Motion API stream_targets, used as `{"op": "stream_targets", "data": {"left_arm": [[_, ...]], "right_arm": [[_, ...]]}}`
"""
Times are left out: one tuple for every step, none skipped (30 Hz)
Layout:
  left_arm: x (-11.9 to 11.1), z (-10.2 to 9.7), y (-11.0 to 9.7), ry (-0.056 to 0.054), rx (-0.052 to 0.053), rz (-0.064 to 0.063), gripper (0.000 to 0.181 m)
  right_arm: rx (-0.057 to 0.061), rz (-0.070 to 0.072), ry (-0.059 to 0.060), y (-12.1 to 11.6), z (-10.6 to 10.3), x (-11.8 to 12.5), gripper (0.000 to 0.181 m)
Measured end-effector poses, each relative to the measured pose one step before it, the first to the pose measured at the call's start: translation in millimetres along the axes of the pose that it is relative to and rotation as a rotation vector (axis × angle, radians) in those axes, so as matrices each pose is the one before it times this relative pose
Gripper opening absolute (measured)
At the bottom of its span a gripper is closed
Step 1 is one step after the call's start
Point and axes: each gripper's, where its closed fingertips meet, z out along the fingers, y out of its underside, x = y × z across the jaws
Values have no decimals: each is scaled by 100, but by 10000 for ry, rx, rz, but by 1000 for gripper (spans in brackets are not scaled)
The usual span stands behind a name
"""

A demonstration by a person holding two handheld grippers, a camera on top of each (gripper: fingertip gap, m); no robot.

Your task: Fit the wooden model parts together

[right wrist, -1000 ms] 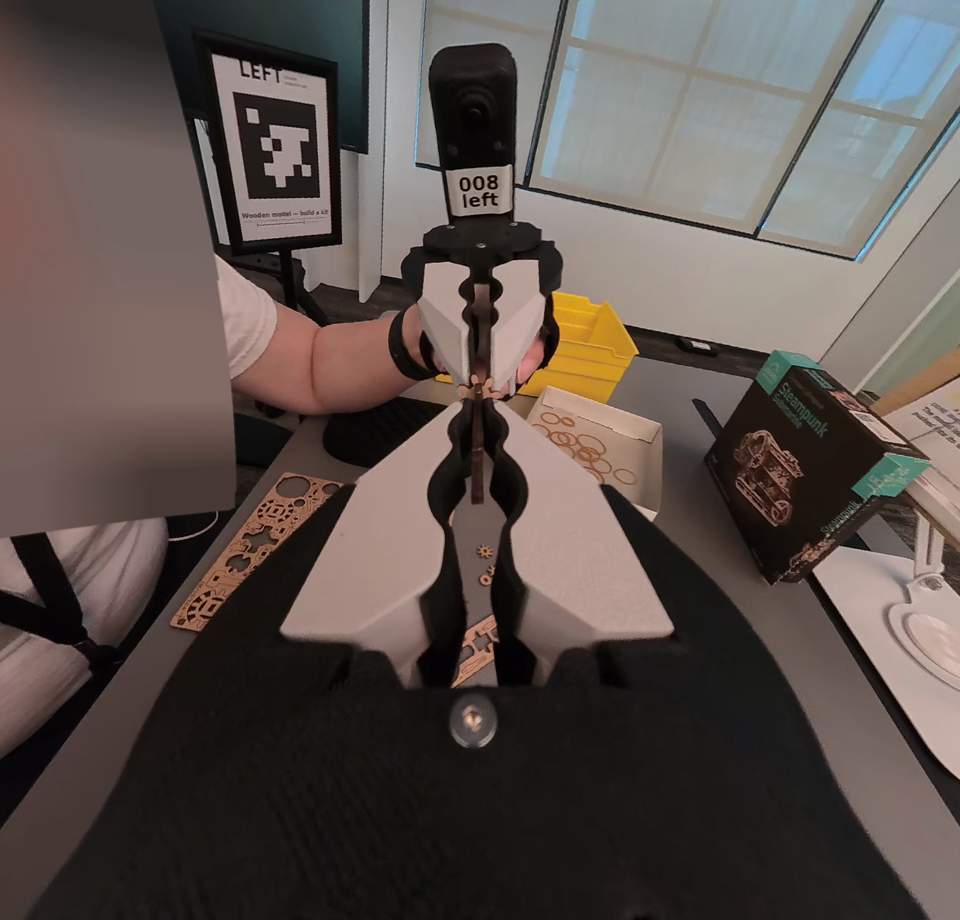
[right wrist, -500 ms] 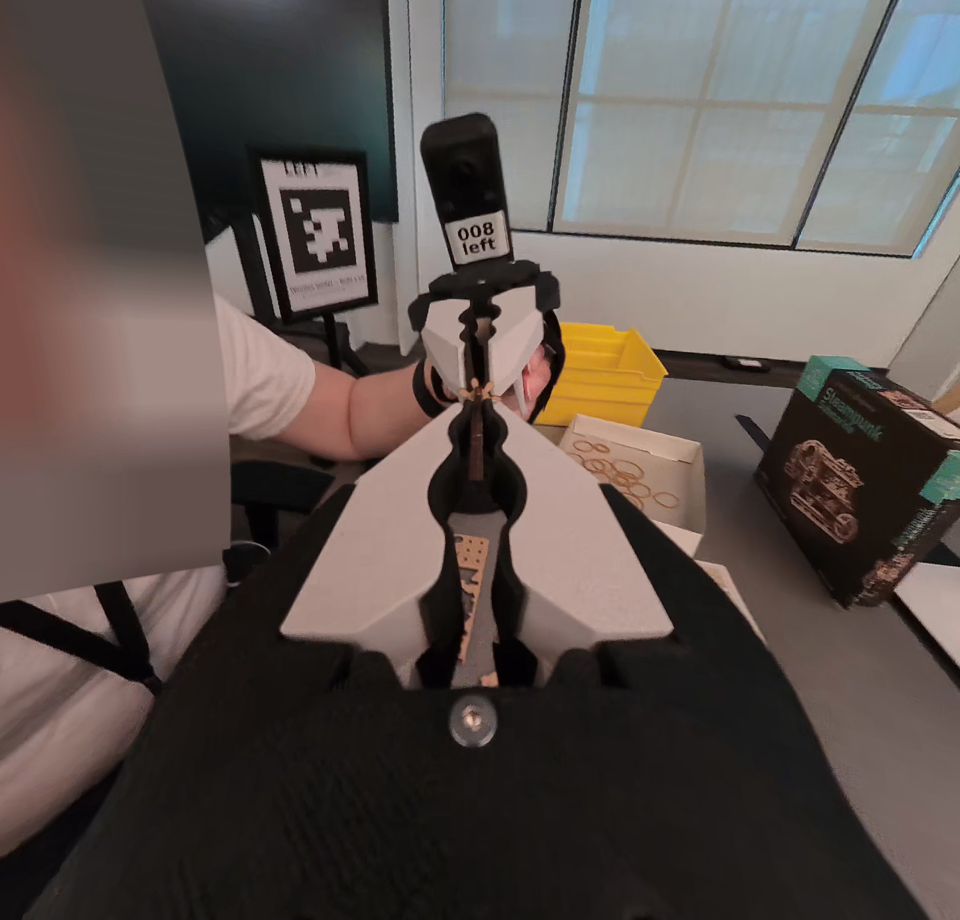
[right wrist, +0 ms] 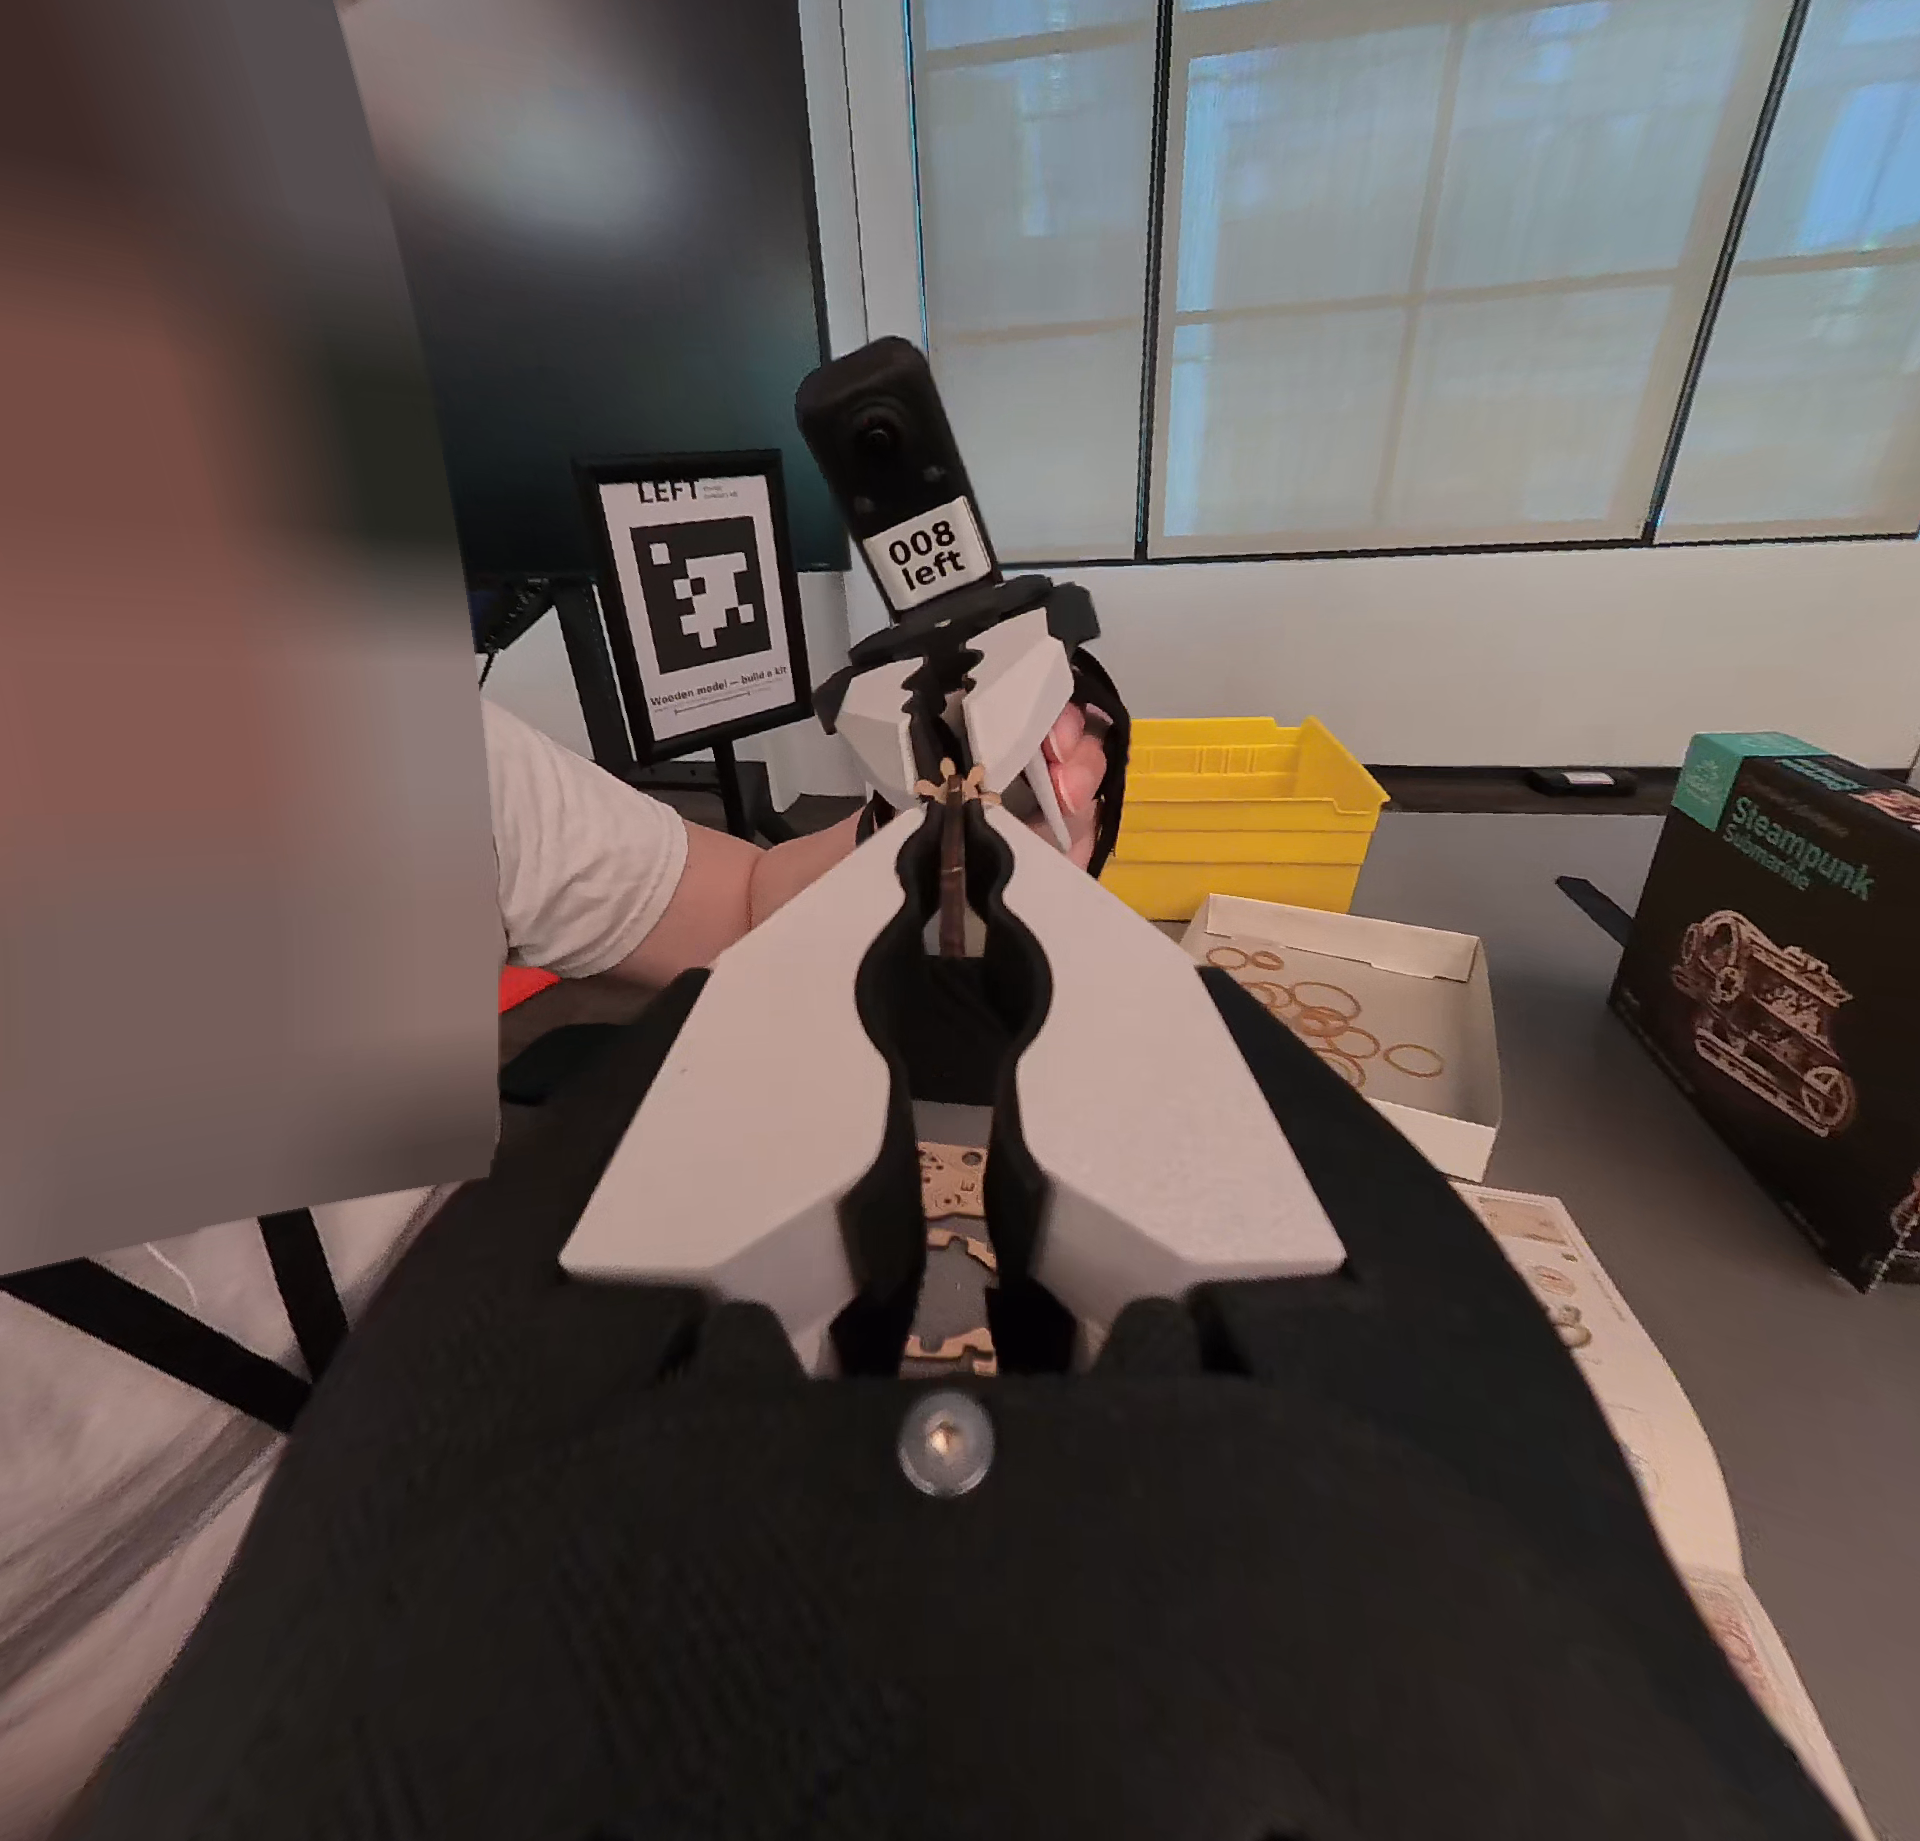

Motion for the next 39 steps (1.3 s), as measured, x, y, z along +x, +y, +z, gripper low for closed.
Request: {"op": "stream_targets", "data": {"left_arm": [[-58, -15, -34, -68, 11, 75, 5], [-66, -20, -39, -73, 11, 89, 4], [-58, -17, -6, -79, -12, 103, 3], [-9, -3, 35, -43, -42, 102, 3], [17, 4, 17, -21, -42, 54, 3], [7, 9, 8, -13, -30, 13, 3], [35, 7, 19, 11, -25, -12, 3], [32, 9, 37, 28, -38, -53, 3], [3, -4, 13, 25, -8, -43, 3], [15, 0, 21, 18, 0, -29, 3], [-21, 7, 16, -5, 14, -37, 3], [19, 17, 20, 36, 22, -72, 3], [39, 4, 32, 52, 9, -91, 3], [-25, 17, 53, 9, 9, -49, 3], [22, 22, 29, 20, 23, -30, 3], [31, 21, -7, 31, 40, -57, 3], [-19, 35, 23, -13, 16, -62, 3], [-37, 10, 49, -16, -12, -35, 3], [5, -7, 163, 32, -87, 3, 3], [49, -5, 194, 62, -122, -18, 2], [10, 16, 128, 15, -76, 2, 3], [29, 8, -4, 14, 7, 9, 2], [17, -29, -47, 23, 15, -42, 2], [-53, -36, -39, -16, 20, -41, 2], [-59, -18, -1, -25, 15, -3, 2], [0, -3, 13, 9, 26, -18, 2], [-59, 9, -60, -19, 83, -64, 2], [-55, 6, -118, -18, 131, -63, 1], [-5, -16, -126, 20, 121, -62, 1], [-3, -14, -47, 13, 51, -40, 1], [-58, -11, 41, -39, -33, 32, 2], [-95, -25, 6, -77, -22, 51, 2], [-6, -47, -56, -10, 7, 9, 1], [57, -40, -85, 35, 29, 2, 1], [-65, -17, 3, -54, -18, 42, 1], [-114, 6, 144, -59, -102, 83, 1], [-135, 13, 197, -33, -140, 58, 1], [-56, 14, 62, 39, -75, 10, 1], [72, -10, -91, 131, 6, -100, 1]], "right_arm": [[93, 121, -53, -46, 7, 8, 2], [106, 171, -86, -60, 16, -21, 2], [91, 164, -67, -40, 26, 14, 2], [70, 123, -50, -1, 7, 32, 2], [33, 72, -59, 38, 0, -6, 2], [47, 88, -46, -26, -3, 7, 2], [27, 52, -47, 10, 1, -15, 2], [-34, 2, -35, 76, 24, -35, 3], [-20, -36, 6, 36, 9, 1, 3], [-40, -76, 20, 41, 3, -12, 3], [-41, -104, 56, 24, -8, 22, 2], [-52, -157, 75, 6, -12, -2, 2], [-108, -189, 61, 61, -7, -45, 2], [-119, -164, 110, 40, -11, 20, 2], [-117, -149, 116, 43, -13, 34, 3], [-81, -93, 25, 33, -16, -61, 2], [-61, -44, 51, 10, -25, 10, 3], [-51, -84, 79, 15, -22, 42, 3], [-138, -38, 89, 115, 7, 68, 3], [-234, -42, 47, 213, 9, -5, 2], [-211, -86, 102, 176, -1, 41, 2], [-86, -72, 62, 23, -2, -16, 2], [-32, 23, 10, -14, 22, -36, 2], [4, 64, 18, -25, 33, 8, 2], [2, 4, 67, 9, 38, 67, 2], [-60, -88, 44, 66, 18, -4, 2], [-23, -101, 73, -8, -14, 25, 1], [42, -53, 75, -101, -7, 43, 2], [69, 12, 0, -88, -1, -23, 2], [50, 31, -22, -50, 24, -35, 2], [-17, 1, 15, 45, 9, 21, 2], [-8, -23, 86, 32, 34, 101, 2], [31, -13, 53, -13, 52, 42, 3], [25, 25, -68, -3, 47, -108, 3], [23, 19, 1, -1, 37, 10, 2], [-38, -41, 67, 85, 16, 123, 2], [-91, -51, 81, 141, 1, 195, 2], [-55, -43, 39, 58, -16, 109, 2], [9, -22, -44, -103, -18, -35, 2]]}}
